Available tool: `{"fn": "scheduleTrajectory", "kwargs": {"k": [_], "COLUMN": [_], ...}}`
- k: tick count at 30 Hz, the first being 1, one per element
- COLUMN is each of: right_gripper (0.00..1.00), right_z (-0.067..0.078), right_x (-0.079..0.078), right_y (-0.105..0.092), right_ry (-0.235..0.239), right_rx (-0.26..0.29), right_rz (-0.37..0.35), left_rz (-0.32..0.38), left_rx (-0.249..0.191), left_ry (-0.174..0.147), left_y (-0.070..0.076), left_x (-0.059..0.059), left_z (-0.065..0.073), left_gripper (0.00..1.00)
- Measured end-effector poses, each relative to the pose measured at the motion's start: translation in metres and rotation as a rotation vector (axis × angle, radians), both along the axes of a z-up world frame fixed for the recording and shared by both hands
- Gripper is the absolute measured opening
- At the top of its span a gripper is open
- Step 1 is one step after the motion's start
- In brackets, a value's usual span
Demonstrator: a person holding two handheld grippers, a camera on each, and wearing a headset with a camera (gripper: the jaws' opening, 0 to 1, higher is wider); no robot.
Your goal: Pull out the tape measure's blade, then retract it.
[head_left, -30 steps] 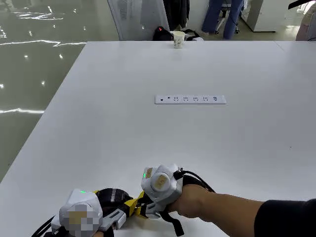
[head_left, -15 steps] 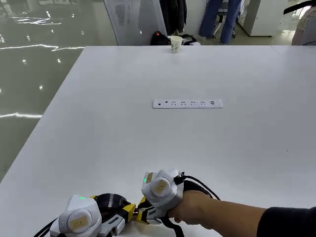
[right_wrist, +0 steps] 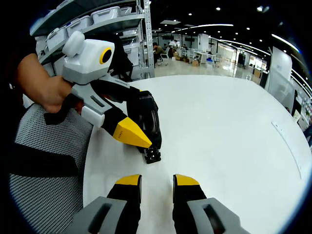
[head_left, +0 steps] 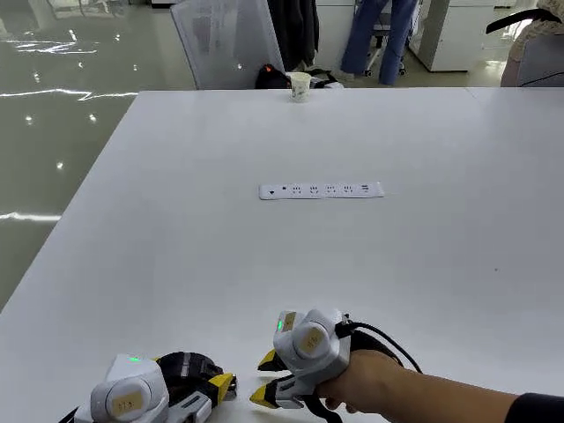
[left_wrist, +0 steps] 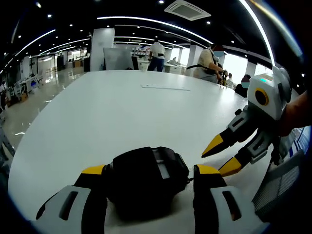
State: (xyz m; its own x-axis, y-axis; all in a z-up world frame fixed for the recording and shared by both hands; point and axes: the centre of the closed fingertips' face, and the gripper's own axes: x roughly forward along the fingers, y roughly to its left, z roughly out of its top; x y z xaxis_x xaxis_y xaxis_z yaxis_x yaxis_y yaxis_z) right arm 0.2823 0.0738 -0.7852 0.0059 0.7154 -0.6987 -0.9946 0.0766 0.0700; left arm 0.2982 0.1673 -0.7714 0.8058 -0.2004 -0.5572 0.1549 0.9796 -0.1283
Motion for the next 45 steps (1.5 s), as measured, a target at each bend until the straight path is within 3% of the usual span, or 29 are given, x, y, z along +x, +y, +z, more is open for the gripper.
{"fn": "scheduleTrajectory", "kwargs": {"k": [4,12,14,16,20,25,30,32,35,38,39,41,43,45], "right_gripper": [0.23,0.29,0.3,0.31,0.35,0.41,0.46,0.47,0.5,0.5,0.52,0.55,0.57,0.6], "right_z": [0.003,0.006,0.005,0.004,0.003,-0.003,0.004,0.008,0.012,0.014,0.013,0.013,0.012,0.012], "right_x": [0.002,0.009,0.011,0.012,0.013,0.015,0.019,0.021,0.021,0.022,0.022,0.021,0.02,0.019], "right_y": [-0.016,-0.044,-0.053,-0.062,-0.078,-0.103,-0.122,-0.129,-0.139,-0.151,-0.154,-0.161,-0.171,-0.179], "right_ry": [0.013,0.01,0.012,0.02,0.027,0.003,0.029,0.03,0.025,0.014,0.019,0.015,-0.003,-0.018], "right_rx": [0.016,0.026,0.021,0.016,0.013,-0.006,0.028,0.042,0.049,0.059,0.059,0.06,0.052,0.049], "right_rz": [-0.049,-0.125,-0.14,-0.162,-0.195,-0.217,-0.284,-0.307,-0.326,-0.35,-0.358,-0.368,-0.372,-0.373], "left_rz": [-0.076,-0.196,-0.237,-0.234,-0.235,-0.268,-0.314,-0.353,-0.432,-0.471,-0.485,-0.512,-0.499,-0.491], "left_rx": [-0.011,-0.02,-0.09,-0.078,-0.081,-0.068,-0.088,-0.077,0.0,0.011,0.024,0.105,0.066,0.059], "left_ry": [0.017,0.047,0.078,0.122,0.119,0.119,0.119,0.123,0.146,0.164,0.161,0.123,0.137,0.146], "left_y": [-0.009,-0.008,-0.015,-0.005,0.008,0.018,0.021,0.021,0.026,0.027,0.028,0.037,0.036,0.039], "left_x": [-0.004,-0.012,-0.018,-0.022,-0.025,-0.031,-0.036,-0.04,-0.046,-0.052,-0.053,-0.051,-0.054,-0.055], "left_z": [-0.001,0.002,-0.001,-0.009,-0.007,-0.006,-0.003,-0.002,-0.008,-0.008,-0.008,-0.008,-0.006,-0.007], "left_gripper": [0.77,0.8,0.84,0.9,0.93,0.96,0.99,0.99,0.99,0.99,0.99,0.99,0.99,0.99]}}
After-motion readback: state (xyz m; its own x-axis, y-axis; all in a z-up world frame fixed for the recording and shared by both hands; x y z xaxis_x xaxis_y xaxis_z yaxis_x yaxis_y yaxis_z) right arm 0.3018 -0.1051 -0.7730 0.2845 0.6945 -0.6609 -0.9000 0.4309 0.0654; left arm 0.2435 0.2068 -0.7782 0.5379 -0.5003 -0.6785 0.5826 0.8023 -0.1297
